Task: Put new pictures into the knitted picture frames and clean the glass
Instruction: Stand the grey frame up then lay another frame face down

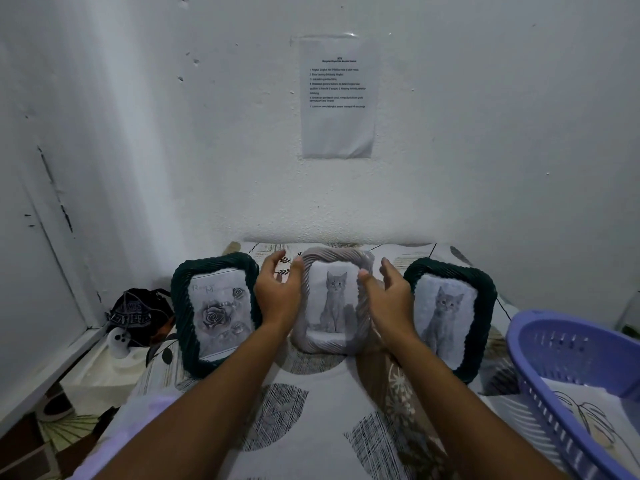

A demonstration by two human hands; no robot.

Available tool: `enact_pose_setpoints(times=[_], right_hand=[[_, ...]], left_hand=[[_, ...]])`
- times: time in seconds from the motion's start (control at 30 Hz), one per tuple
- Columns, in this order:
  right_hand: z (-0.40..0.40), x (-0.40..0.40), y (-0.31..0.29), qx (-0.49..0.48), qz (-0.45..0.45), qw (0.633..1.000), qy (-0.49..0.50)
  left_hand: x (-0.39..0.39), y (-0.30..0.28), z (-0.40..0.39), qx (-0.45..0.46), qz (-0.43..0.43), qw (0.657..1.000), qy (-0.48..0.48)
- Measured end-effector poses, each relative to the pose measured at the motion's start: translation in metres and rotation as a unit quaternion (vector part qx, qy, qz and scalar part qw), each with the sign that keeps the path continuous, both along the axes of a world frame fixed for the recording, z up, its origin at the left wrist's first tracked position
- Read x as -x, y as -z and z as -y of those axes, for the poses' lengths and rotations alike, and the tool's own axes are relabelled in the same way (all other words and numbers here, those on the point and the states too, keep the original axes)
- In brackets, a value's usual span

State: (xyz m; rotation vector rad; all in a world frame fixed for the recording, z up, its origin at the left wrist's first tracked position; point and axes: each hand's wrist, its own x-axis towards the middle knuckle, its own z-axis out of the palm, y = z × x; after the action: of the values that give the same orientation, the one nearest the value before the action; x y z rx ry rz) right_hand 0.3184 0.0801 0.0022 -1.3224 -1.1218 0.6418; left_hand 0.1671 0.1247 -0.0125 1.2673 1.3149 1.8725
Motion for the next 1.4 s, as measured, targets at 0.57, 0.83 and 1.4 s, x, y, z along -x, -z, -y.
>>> enact_pose_setpoints(times=[0.57, 0.83, 1.4], right_hand=[[0.094, -0.076, 0.035, 0.06, 0.036, 0.988, 0.14], [0.068, -0.094, 0.056, 0.131, -0.025, 0.981, 0.145], [0.166, -0.055, -0.001, 0.022, -0.107, 0.994, 0.03]], left_hand=[[-0.119, 0.0, 0.063, 0.085, -0.117, 0.937, 0.317], [-0.136, 0.009, 0.066, 0.204, -0.038, 0.911, 0.355], [-0.012, -0.031, 0.162, 0.156, -0.055, 0.95, 0.266]])
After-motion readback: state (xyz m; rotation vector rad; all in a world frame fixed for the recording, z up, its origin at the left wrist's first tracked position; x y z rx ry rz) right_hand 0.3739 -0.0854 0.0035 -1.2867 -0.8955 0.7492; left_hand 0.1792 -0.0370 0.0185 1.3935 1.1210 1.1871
